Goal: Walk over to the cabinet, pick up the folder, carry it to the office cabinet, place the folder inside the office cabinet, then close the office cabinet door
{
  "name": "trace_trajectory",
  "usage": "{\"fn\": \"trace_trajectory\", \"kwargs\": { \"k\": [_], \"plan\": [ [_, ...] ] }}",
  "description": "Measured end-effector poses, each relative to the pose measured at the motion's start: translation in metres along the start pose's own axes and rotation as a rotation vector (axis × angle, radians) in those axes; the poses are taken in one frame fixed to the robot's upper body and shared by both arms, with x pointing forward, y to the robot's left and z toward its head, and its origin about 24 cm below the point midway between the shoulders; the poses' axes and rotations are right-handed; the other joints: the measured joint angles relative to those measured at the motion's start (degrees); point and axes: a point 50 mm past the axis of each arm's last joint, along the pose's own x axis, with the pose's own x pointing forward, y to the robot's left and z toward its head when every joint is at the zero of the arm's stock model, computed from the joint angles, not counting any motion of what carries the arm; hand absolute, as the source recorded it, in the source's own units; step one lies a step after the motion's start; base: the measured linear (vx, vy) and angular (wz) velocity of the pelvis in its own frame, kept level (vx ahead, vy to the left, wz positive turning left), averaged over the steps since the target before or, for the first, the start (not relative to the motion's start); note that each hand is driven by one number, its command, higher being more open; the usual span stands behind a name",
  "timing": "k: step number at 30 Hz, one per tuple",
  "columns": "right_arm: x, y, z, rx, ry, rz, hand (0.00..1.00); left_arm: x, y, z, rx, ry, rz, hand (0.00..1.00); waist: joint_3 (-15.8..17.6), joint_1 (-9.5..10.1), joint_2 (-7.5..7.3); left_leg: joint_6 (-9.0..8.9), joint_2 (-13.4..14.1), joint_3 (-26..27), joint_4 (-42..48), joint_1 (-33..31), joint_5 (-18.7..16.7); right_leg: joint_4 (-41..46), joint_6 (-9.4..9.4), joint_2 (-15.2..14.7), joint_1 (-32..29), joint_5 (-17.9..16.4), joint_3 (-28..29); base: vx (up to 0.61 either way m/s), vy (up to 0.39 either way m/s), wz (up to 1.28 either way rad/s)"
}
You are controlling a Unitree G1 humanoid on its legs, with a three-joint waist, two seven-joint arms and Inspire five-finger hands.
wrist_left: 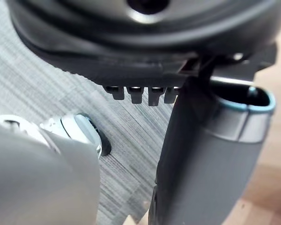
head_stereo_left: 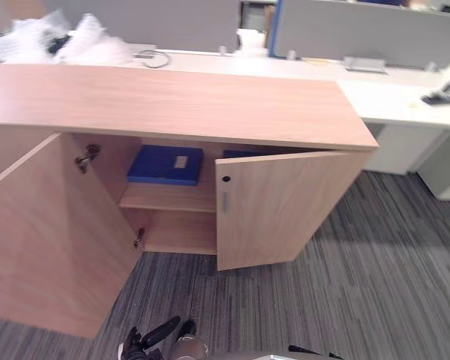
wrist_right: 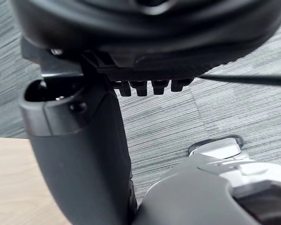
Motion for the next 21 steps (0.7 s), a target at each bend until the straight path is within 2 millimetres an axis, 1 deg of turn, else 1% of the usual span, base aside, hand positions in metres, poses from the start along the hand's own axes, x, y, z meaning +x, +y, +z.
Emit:
{"fn": "trace_trajectory", "kwargs": {
  "k": [1,2,3,4,5,6,7,8,9,10,11,12,13,14,15,16,17,18,20,21],
  "plan": [
    [0.0,-0.002,-0.001,0.013,0.001,-0.008,1.0,0.0,-0.005,0.004,-0.011,-0.016,-0.015,1.0,-0.05,0.16,0.5,-0.26,4.47,11.79,9.54,-3.52,-2.58,-0.01,-0.12,-0.12,0.22,-0.02,-3.06,-0.05,-0.118,1.15],
    [0.0,-0.004,-0.001,0.018,0.003,-0.013,1.0,0.0,-0.007,0.005,-0.008,-0.02,-0.024,1.0,-0.12,0.15,0.54,-0.2,6.06,16.58,13.44,-4.04,-4.0,-0.11,-0.13,-0.44,0.49,-0.01,-4.56,0.0,-0.048,1.18],
    [0.0,-0.006,-0.003,0.028,0.007,-0.022,1.0,0.0,-0.009,0.004,0.01,-0.019,-0.038,1.0,0.0,-0.21,0.85,0.1,8.02,23.99,18.1,-3.11,-6.7,-0.38,-0.03,-1.38,1.12,0.03,-7.46,0.05,0.054,1.21],
    [0.0,-0.008,-0.003,0.061,0.003,-0.03,1.0,-0.001,-0.014,0.004,0.033,-0.019,-0.056,1.0,0.16,-0.47,1.7,1.49,8.8,29.4,19.82,-2.04,-10.76,0.32,0.22,-2.45,0.85,-0.05,-10.25,0.06,0.098,1.23],
    [0.0,-0.011,-0.002,0.078,0.002,-0.036,1.0,-0.001,-0.016,0.004,0.042,-0.02,-0.066,1.0,0.26,-0.46,2.76,1.96,8.87,31.05,19.62,-1.9,-12.06,1.35,0.64,-2.72,0.81,-0.28,-11.27,0.08,0.133,1.18],
    [0.0,-0.016,0.003,0.119,-0.011,-0.051,1.0,-0.002,-0.02,0.002,0.07,-0.014,-0.092,1.0,1.25,-0.2,3.34,3.67,6.88,31.3,18.18,-2.34,-11.97,4.28,1.19,-3.66,-0.11,-0.92,-12.73,0.05,0.151,1.19],
    [0.0,-0.014,-0.001,0.157,0.005,-0.049,1.0,-0.001,-0.02,0.002,0.112,-0.01,-0.104,1.0,1.07,-0.64,3.01,4.44,2.66,29.26,13.32,-2.04,-9.28,2.87,0.31,-4.14,-0.75,-1.94,-12.26,0.02,0.117,1.32],
    [0.0,-0.011,-0.004,0.164,0.014,-0.044,1.0,0.0,-0.021,0.003,0.137,-0.01,-0.116,1.0,0.85,-1.12,2.54,4.52,0.1,28.04,9.45,-1.59,-6.97,0.14,-0.27,-3.58,-0.79,-1.24,-12.33,-0.1,0.013,1.71],
    [0.0,-0.006,-0.009,0.204,0.037,-0.033,1.0,0.002,-0.022,0.004,0.18,0.0,-0.13,1.0,0.24,-2.88,1.16,3.89,-3.73,27.77,4.69,0.05,-5.85,-4.4,1.42,-5.21,0.76,1.9,-13.75,-0.08,-0.005,1.49],
    [0.0,-0.012,-0.011,0.242,0.055,-0.045,1.0,0.002,-0.02,0.0,0.188,0.014,-0.13,1.0,0.22,-2.47,2.21,3.23,-2.44,29.84,10.08,1.67,-9.46,-5.53,1.86,-5.84,2.06,2.79,-15.97,-0.05,0.017,1.22],
    [0.001,-0.015,-0.011,0.254,0.056,-0.054,1.0,0.001,-0.018,-0.006,0.19,0.033,-0.126,1.0,0.21,-2.23,3.04,2.49,-2.33,29.2,9.27,3.28,-11.16,-5.57,2.01,-5.81,2.59,2.92,-16.75,0.05,0.125,0.58],
    [0.001,-0.017,-0.008,0.28,0.055,-0.061,1.0,0.0,-0.017,-0.013,0.181,0.061,-0.119,1.0,1.02,-2.18,3.54,4.32,-4.33,28.06,4.48,5.45,-10.66,-5.9,2.57,-6.29,3.55,3.3,-17.28,0.04,0.091,0.35],
    [0.001,-0.018,-0.008,0.285,0.056,-0.064,1.0,0.0,-0.015,-0.012,0.189,0.062,-0.115,1.0,1.03,-2.07,3.57,4.39,-5.39,27.82,1.96,6.48,-9.39,-6.2,2.32,-6.7,3.77,3.92,-17.44,0.03,0.1,0.36],
    [0.001,-0.016,-0.009,0.291,0.063,-0.062,1.0,0.002,-0.01,-0.011,0.2,0.07,-0.102,1.0,1.09,-1.99,3.17,4.72,-7.14,27.41,-3.92,9.12,-6.37,-6.62,1.68,-7.15,3.94,5.84,-17.43,0.01,0.043,0.2],
    [0.001,-0.015,-0.01,0.294,0.066,-0.059,1.0,0.002,-0.008,-0.011,0.205,0.073,-0.096,1.0,1.01,-2.01,3.04,4.8,-7.55,27.24,-5.79,10.02,-5.43,-6.69,1.47,-7.2,4.01,6.44,-17.41,0.01,0.053,0.17],
    [0.001,-0.013,-0.011,0.298,0.071,-0.055,1.0,0.002,-0.005,-0.012,0.207,0.08,-0.089,1.0,0.96,-2.01,2.76,4.94,-8.15,27.05,-8.54,11.41,-4.13,-6.73,1.71,-7.31,4.18,7.22,-17.41,0.02,0.053,0.1],
    [0.001,-0.011,-0.013,0.308,0.076,-0.052,1.0,0.003,-0.001,-0.013,0.202,0.086,-0.081,1.0,0.6,-2.03,2.15,4.97,-9.24,26.75,-14.28,14.06,-1.22,-6.74,2.13,-7.5,4.26,8.09,-17.43,0.03,0.062,0.08],
    [0.001,-0.011,-0.013,0.309,0.076,-0.052,1.0,0.003,-0.001,-0.013,0.202,0.086,-0.08,1.0,0.56,-2.02,2.09,5.04,-9.4,26.71,-15.05,14.45,-0.86,-6.74,2.18,-7.51,4.27,8.16,-17.43,0.02,0.063,0.07],
    [0.001,-0.01,-0.015,0.327,0.085,-0.049,1.0,0.003,0.001,-0.014,0.173,0.094,-0.074,1.0,0.42,-2.04,1.67,5.06,-10.27,26.5,-20.07,17.03,1.52,-6.77,2.2,-7.51,4.68,8.37,-17.43,0.01,0.057,0.02],
    [0.001,-0.01,-0.015,0.327,0.086,-0.05,1.0,0.003,0.002,-0.015,0.157,0.098,-0.071,1.0,0.41,-2.08,1.63,5.14,-10.48,26.41,-21.08,17.75,1.99,-6.87,2.2,-7.51,4.98,8.37,-17.45,0.0,0.052,0.06]
  ]
}}
